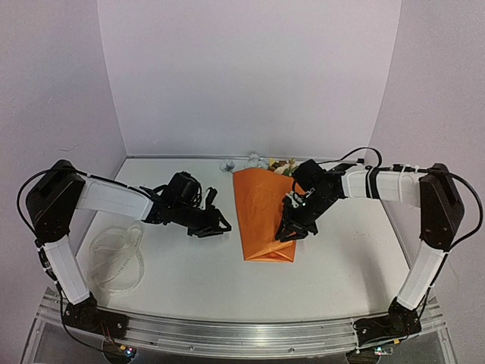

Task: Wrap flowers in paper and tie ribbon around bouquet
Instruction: Pick up the ribbon from the corner of the board.

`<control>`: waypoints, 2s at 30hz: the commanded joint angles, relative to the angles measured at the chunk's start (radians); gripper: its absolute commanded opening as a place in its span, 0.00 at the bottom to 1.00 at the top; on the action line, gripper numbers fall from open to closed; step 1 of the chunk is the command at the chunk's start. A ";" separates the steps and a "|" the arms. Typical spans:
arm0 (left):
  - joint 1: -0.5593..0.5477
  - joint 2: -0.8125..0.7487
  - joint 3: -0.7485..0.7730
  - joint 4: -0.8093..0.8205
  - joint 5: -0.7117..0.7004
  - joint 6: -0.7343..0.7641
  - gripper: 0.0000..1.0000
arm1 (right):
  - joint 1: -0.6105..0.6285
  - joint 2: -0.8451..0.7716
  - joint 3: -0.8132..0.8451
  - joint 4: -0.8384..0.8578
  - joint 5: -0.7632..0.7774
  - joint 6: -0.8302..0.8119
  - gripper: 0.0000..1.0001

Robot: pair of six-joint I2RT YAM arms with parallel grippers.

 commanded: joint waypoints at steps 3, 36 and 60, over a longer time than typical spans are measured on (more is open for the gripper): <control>0.018 -0.084 -0.040 -0.002 -0.069 -0.015 0.35 | 0.000 -0.017 0.024 -0.006 0.004 0.002 0.17; 0.088 -0.383 -0.155 -0.401 -0.699 -0.194 0.58 | 0.026 -0.154 0.058 -0.015 0.004 -0.034 0.36; 0.425 -0.371 -0.316 -0.395 -0.763 -0.255 0.58 | 0.026 -0.246 -0.030 -0.014 0.001 -0.068 0.40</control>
